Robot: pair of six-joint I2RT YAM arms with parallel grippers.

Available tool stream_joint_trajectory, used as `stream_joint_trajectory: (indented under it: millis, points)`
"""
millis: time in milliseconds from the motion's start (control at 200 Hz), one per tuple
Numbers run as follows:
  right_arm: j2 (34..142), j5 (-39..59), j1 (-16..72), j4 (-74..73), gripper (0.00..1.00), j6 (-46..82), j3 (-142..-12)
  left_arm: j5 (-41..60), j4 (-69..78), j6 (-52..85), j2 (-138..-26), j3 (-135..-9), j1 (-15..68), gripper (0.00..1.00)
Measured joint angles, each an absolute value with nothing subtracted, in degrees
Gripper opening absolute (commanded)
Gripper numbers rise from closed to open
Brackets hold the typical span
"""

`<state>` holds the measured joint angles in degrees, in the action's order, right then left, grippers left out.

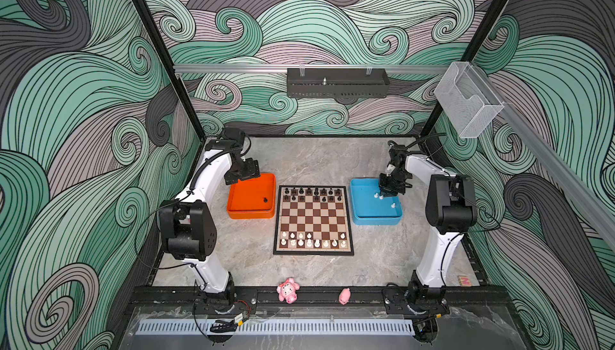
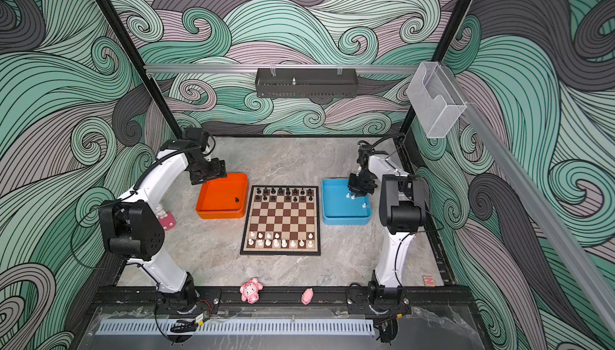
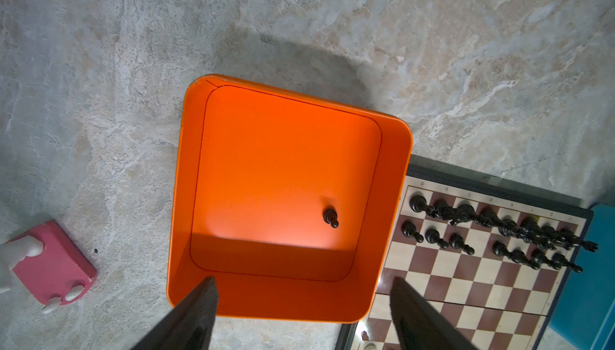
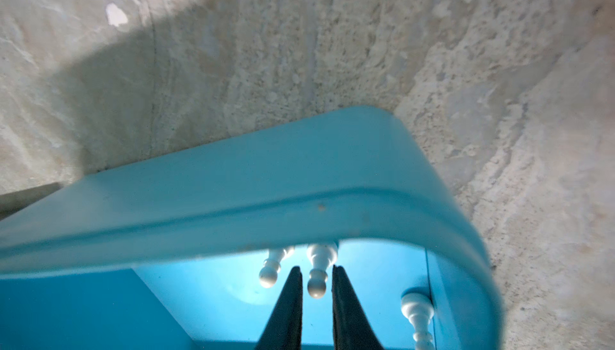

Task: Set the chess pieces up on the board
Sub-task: 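Lift the white pawn out of the blue bin with the right gripper, then carry the white pawn over the white rows with the right gripper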

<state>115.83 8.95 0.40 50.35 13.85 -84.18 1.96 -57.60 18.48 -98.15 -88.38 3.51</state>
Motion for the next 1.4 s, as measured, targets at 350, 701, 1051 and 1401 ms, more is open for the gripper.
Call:
stream_joint_trajectory:
  millis: [350,701,1051,1401]
  points:
    - [116.9,9.0,0.4,50.4,0.09,13.7,-84.2,2.2,-57.3,18.5,-98.2,-88.4,3.5,0.84]
    - [114.8,9.0,0.4,50.6,0.08,13.7,-83.3,3.1,-56.8,18.5,-98.2,-88.4,3.5,0.84]
    - [103.6,9.0,1.5,52.4,0.07,13.7,-82.2,3.6,-56.5,18.6,-98.1,-88.4,3.5,0.84]
    - [95.5,8.3,16.7,55.5,0.07,15.5,-77.9,4.3,-55.7,18.7,-95.4,-84.6,3.5,0.84]
